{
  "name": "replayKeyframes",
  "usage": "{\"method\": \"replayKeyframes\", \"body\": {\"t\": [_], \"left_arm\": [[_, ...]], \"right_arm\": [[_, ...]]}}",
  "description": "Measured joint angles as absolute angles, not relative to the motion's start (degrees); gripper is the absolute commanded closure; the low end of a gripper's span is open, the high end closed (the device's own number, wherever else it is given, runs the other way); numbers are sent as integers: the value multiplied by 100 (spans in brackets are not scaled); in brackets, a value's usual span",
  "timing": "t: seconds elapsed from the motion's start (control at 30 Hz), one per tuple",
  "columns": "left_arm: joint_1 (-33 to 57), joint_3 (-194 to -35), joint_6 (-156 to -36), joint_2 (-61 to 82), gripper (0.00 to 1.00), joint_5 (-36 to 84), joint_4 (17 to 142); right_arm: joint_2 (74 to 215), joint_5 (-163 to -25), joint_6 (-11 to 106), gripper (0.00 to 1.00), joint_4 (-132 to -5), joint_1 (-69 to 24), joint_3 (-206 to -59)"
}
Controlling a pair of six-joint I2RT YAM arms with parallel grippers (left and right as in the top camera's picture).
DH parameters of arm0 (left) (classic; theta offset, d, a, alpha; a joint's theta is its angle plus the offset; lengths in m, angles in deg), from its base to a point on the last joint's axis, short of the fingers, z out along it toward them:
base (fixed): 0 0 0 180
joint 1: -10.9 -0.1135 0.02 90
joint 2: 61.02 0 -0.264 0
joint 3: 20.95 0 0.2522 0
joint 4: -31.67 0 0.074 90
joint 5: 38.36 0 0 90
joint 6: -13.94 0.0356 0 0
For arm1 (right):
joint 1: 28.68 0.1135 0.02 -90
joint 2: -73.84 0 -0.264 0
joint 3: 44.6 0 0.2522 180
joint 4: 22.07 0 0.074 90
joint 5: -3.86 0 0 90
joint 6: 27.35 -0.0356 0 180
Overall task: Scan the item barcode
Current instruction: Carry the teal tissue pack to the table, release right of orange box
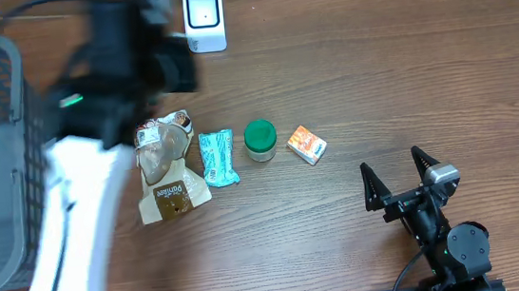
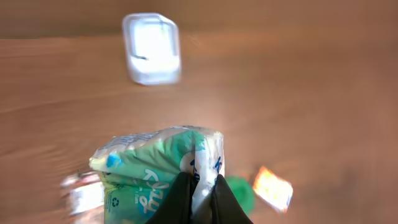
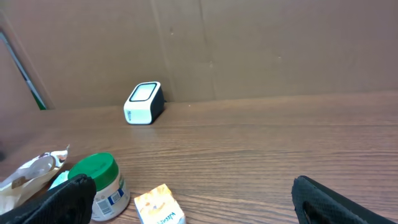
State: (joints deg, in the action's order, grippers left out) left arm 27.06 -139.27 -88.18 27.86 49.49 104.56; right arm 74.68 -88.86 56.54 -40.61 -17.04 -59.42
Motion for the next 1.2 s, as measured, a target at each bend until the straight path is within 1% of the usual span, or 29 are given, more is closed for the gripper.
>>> {"method": "replayKeyframes", "body": {"t": [0.13,0.27,0.57,0.8,0.83,0.87,0.9,0.93,0.97,1.03,1.2], "left_arm": [[3598,-13883,-8167,3549,96,4934,10113],[4195,-13876,-7725,4246,96,4925,9663],[4824,-13854,-7456,5518,96,4499,9081],[5176,-13844,-7434,6071,94,4193,8823],[5216,-13844,-7434,6117,87,4175,8817],[5251,-13844,-7434,6165,69,4156,8819],[5277,-13844,-7408,6222,47,4132,8819],[5296,-13844,-7408,6259,36,4114,8817],[5327,-13844,-7399,6298,28,4103,8815],[5355,-13844,-7399,6392,22,4088,8819],[5323,-13844,-7397,6502,19,4121,8913]], "right_arm": [[7468,-8886,5650,0,-4056,-1704,-5942],[7468,-8886,5650,0,-4058,-1704,-5942],[7468,-8886,5652,0,-4058,-1702,-5942],[7468,-8884,5652,0,-4061,-1704,-5942],[7468,-8886,5652,0,-4063,-1704,-5942],[7468,-8886,5650,0,-4061,-1704,-5942],[7468,-8886,5652,0,-4061,-1704,-5942],[7468,-8886,5652,0,-4061,-1704,-5942],[7468,-8886,5650,0,-4061,-1702,-5942],[7468,-8886,5650,0,-4063,-1704,-5942],[7468,-8886,5650,0,-4061,-1704,-5942]]}}
